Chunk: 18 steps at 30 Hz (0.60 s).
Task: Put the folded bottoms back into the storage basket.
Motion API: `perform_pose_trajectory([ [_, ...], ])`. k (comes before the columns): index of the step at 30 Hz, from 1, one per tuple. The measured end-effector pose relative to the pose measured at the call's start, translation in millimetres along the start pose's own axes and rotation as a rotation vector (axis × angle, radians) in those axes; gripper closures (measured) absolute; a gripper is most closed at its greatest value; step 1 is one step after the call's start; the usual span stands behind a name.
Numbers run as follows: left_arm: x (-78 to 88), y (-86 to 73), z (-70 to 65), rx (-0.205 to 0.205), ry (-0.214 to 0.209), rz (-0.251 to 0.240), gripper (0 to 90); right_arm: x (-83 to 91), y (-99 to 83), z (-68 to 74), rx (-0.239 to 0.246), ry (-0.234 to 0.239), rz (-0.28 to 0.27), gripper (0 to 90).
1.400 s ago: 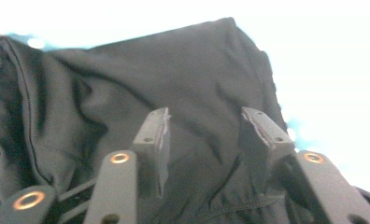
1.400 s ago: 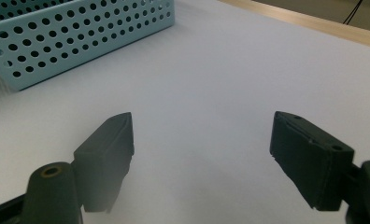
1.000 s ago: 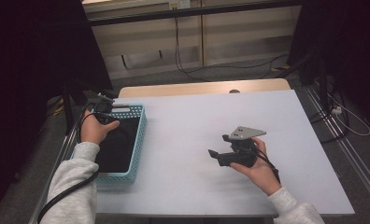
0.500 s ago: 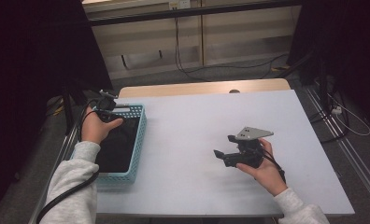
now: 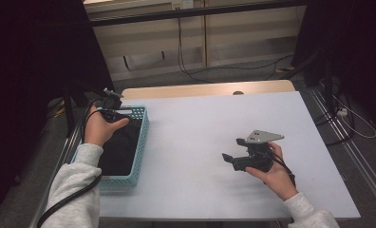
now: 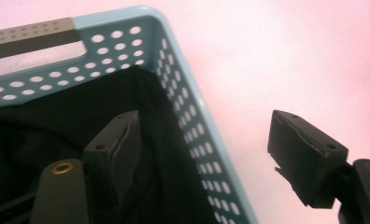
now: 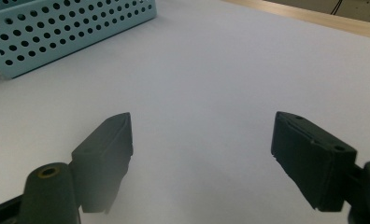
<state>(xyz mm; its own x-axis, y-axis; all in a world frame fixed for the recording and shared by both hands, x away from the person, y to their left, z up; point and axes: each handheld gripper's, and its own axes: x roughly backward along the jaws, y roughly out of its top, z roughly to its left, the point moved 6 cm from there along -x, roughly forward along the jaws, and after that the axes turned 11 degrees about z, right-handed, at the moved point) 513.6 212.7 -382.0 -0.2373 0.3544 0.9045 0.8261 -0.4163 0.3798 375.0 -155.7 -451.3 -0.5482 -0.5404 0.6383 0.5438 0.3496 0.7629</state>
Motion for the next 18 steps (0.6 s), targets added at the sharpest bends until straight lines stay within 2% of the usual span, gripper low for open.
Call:
perform_pose_trajectory([
  [8,-2.6,1.7,-14.8,-0.024,-0.037,-0.01,23.7,2.9,-5.9,-4.2,0.004,-0.003,0.014,20.3],
  [11,-4.1,1.9,-19.2,-0.033,-0.037,-0.012,23.1,4.1,-8.2,-5.2,0.004,-0.004,0.017,20.1],
  [12,-4.0,1.4,-20.2,-0.047,-0.042,-0.001,23.1,4.6,-8.8,-5.7,0.004,-0.005,0.017,20.1],
  [18,-4.3,1.9,-27.8,-0.061,-0.05,-0.01,22.9,7.6,-12.9,-8.9,0.004,-0.008,0.025,19.9],
])
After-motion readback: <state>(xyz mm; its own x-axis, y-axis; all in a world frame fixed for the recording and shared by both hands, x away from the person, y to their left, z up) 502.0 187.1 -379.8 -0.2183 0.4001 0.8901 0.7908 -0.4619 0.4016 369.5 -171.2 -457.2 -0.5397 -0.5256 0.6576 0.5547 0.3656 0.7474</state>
